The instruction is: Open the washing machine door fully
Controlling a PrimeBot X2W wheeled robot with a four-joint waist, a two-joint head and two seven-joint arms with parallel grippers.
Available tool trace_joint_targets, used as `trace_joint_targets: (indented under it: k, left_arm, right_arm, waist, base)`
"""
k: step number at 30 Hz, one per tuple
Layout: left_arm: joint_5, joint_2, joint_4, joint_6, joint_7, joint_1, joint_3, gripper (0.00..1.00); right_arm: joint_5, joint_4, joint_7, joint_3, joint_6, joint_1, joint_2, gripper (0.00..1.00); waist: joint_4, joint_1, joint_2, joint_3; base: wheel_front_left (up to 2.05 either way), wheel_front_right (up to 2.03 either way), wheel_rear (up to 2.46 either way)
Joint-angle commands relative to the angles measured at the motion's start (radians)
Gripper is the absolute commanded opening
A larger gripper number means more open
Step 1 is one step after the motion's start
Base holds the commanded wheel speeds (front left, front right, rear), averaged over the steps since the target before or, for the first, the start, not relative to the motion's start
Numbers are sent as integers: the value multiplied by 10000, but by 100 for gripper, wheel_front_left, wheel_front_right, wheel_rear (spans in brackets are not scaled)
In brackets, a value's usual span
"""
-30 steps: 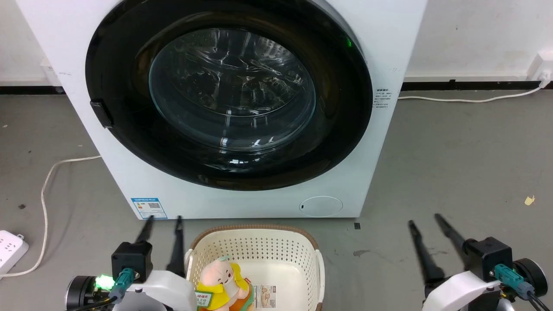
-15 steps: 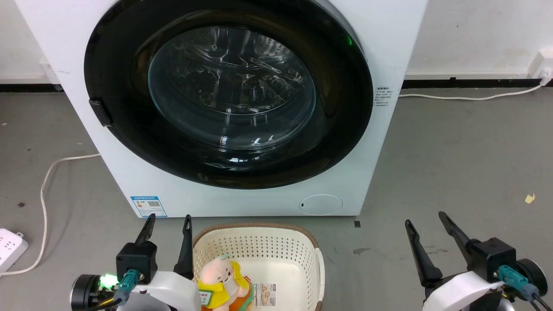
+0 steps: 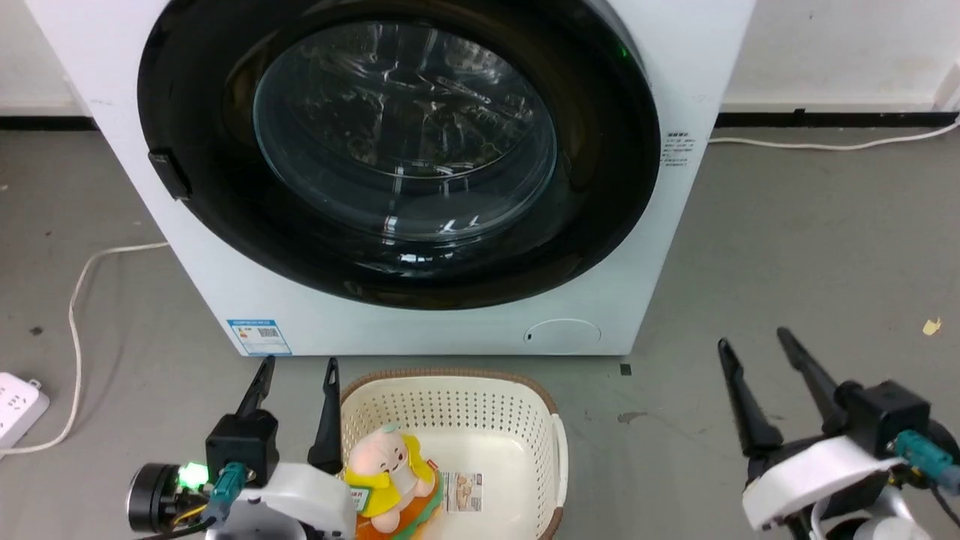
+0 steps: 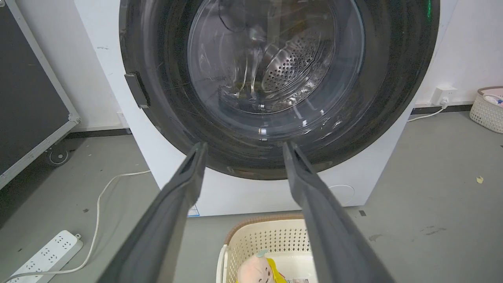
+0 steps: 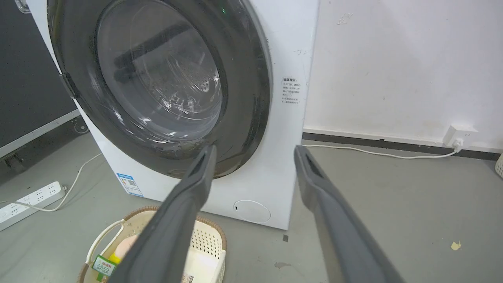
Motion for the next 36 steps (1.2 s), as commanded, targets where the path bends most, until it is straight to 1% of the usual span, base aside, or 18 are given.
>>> trace_joint_targets:
  k: [1, 11, 19, 27, 28, 29, 36]
  left_arm:
    - [-21, 27, -73, 68, -103, -179, -43, 100]
    - [-46, 33, -167, 166, -312, -477, -207, 100]
    - [-79, 29, -250, 263, -479, -707, -332, 100]
    - [-103, 28, -334, 344, -647, -940, -443, 100]
    - [-107, 27, -343, 353, -668, -970, -458, 100]
    - [-111, 27, -351, 363, -689, -1000, -473, 100]
    - [-136, 23, -386, 438, -835, -1192, -564, 100]
  right_arm:
    - [196, 47, -71, -37, -2, -239, -81, 100]
    - [1415, 297, 183, -463, -2, -1407, -327, 100]
    - [2449, 731, 758, -1028, -3, -2637, -243, 100]
    - [3219, 1513, 1426, -1711, -3, -4113, -116, 100]
    - [3283, 1630, 1501, -1812, -3, -4306, -115, 60]
    - [3346, 1741, 1575, -1904, -3, -4499, -116, 0]
    - [3860, 2751, 2294, -2601, -4, -5865, -94, 0]
  waist:
    - [26, -1, -1, 71]
    - [212, -1, -1, 612]
    - [409, -2, -1, 1037]
    - [608, -2, -1, 1469]
    - [635, -2, -1, 1523]
    - [660, -2, -1, 1575]
    - [849, -2, -1, 1912]
  base:
    - [0, 0, 0]
    - [0, 0, 0]
    - [0, 0, 0]
    - [0, 0, 0]
    - [0, 0, 0]
    - [0, 0, 0]
    - [0, 0, 0]
